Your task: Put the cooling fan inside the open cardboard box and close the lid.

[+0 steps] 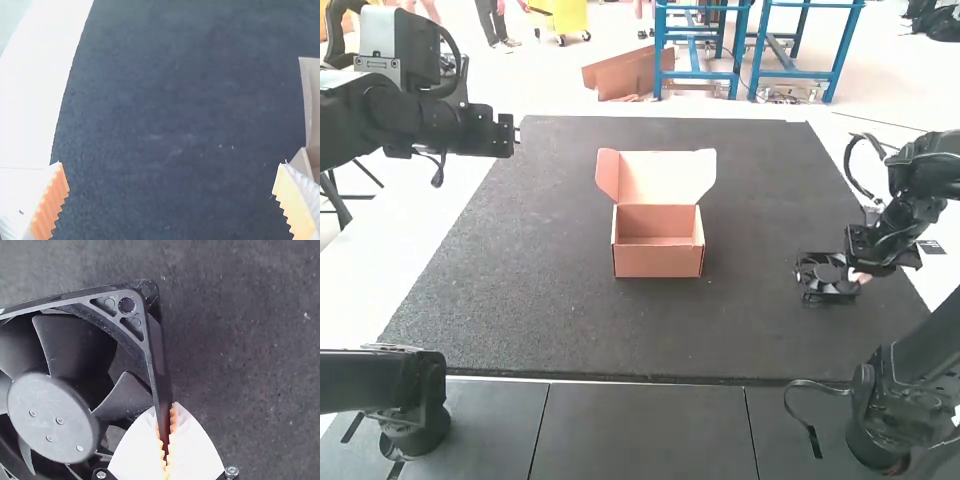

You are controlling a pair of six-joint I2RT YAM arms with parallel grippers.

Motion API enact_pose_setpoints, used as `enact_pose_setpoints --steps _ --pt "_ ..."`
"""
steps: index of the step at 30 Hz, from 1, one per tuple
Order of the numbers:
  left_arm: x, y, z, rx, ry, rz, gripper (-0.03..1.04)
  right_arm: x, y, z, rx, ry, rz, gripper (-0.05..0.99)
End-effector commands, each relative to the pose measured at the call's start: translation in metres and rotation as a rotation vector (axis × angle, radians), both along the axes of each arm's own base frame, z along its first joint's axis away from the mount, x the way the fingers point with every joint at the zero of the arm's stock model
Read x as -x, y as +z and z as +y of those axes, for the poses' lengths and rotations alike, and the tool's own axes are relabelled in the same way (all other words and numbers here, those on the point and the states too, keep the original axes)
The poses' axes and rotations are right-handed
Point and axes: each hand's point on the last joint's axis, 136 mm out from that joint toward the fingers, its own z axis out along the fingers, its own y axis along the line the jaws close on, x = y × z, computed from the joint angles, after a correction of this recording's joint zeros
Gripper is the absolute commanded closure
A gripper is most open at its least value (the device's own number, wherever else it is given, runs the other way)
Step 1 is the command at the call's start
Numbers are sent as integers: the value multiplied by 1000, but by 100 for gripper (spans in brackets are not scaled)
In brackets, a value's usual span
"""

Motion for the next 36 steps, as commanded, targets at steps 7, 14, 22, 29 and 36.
enact_pose_setpoints --steps 7,14,22,29,36 --pt "1 -5 -3 7 -9 0 4 -14 80 40 -207 -58 -174 95" --pt "0 -13 -3 8 -8 9 4 -18 133 89 -340 1 -214 95" --pt "0 -16 -3 11 -6 10 4 -23 165 145 -402 3 -222 94" --pt "1 -20 -4 9 -8 18 4 -30 164 208 -352 103 -221 94" --pt "2 -21 -3 8 -9 20 4 -39 154 266 -274 233 -220 94"
